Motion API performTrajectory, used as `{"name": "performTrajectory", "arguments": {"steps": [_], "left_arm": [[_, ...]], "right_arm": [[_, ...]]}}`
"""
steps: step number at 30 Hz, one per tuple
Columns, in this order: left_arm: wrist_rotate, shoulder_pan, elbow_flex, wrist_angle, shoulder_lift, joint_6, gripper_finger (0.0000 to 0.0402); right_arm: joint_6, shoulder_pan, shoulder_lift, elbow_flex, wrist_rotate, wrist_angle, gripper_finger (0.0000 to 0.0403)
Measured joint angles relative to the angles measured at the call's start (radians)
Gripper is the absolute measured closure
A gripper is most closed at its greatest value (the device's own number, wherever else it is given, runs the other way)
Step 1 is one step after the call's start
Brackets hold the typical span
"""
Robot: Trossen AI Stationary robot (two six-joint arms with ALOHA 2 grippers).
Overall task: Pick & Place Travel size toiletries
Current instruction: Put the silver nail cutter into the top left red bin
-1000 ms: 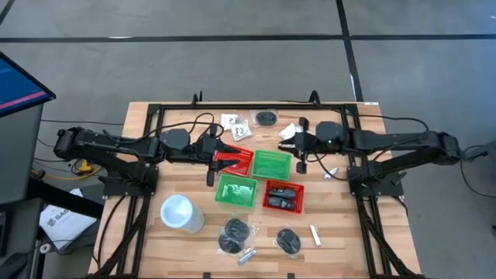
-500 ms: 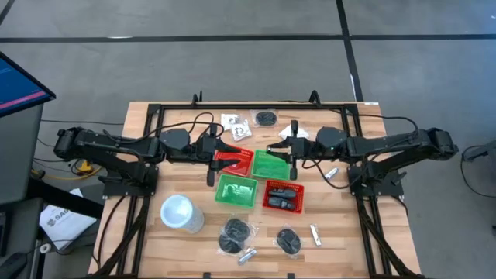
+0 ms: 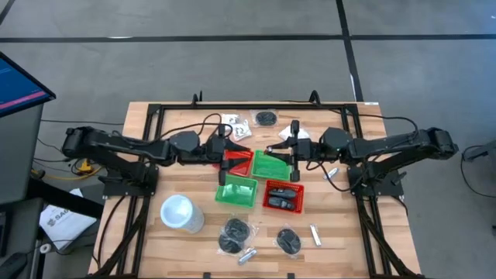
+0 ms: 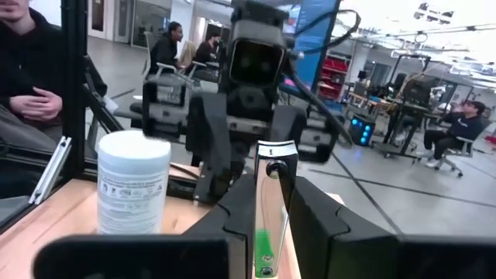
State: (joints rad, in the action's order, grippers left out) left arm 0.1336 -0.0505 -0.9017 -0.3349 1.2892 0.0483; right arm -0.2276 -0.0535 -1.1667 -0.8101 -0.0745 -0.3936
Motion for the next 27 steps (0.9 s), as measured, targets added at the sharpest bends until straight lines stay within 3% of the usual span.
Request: {"name": "performTrajectory", "arguments": {"steps": [11,27], "left_arm": [[0.0,0.018,0.0,-0.194,0.147,0.026,0.0271],[0.0,0.019,0.0,-0.278,0.166,0.026,0.0271]], "right_arm": [[0.0,-0.013,0.0,0.0,0.0,-0.005,0.0355],[0.015,-0.013,-0.021,0.002,0.0,-0.007,0.0355]]}}
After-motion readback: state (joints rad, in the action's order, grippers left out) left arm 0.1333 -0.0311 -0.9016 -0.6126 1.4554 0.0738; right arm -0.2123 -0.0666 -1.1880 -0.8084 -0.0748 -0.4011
